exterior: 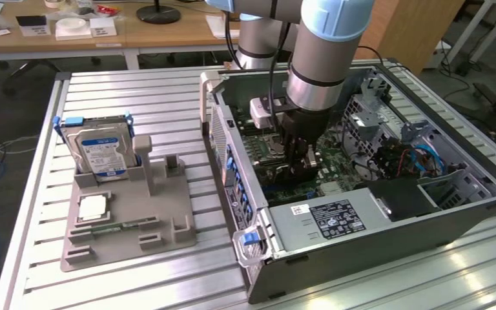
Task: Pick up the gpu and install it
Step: 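Insert the gpu into the slot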
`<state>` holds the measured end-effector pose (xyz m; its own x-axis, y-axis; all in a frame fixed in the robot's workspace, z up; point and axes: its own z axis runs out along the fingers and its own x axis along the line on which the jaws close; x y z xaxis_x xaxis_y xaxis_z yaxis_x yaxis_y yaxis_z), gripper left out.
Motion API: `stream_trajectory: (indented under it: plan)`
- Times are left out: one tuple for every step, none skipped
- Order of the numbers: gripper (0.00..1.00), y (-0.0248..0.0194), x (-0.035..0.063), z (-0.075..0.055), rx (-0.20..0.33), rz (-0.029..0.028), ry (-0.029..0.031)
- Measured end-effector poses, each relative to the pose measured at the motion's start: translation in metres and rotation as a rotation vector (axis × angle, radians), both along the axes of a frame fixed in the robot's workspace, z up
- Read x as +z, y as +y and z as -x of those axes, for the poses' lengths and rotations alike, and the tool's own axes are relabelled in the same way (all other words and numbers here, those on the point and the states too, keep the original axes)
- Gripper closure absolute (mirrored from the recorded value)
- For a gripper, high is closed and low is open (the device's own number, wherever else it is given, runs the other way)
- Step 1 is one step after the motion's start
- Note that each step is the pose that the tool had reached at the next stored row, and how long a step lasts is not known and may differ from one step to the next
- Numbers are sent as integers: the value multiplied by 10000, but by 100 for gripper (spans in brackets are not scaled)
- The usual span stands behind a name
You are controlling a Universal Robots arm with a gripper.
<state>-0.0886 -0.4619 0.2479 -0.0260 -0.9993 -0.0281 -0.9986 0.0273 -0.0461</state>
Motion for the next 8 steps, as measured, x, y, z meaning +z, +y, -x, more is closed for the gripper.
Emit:
stream_trajectory:
  plan:
    - [73,0,0,0,0,0,-1]
    - [73,0,0,0,0,-1,-1]
    - [73,0,-3,0,0,-1,-1]
    - [73,0,-9,0,0,2,0]
    - [73,0,-15,1,0,5,1]
    - [73,-1,-18,2,1,5,1]
    - [73,-1,-20,4,0,5,2]
    - [73,0,-25,4,0,-4,-3]
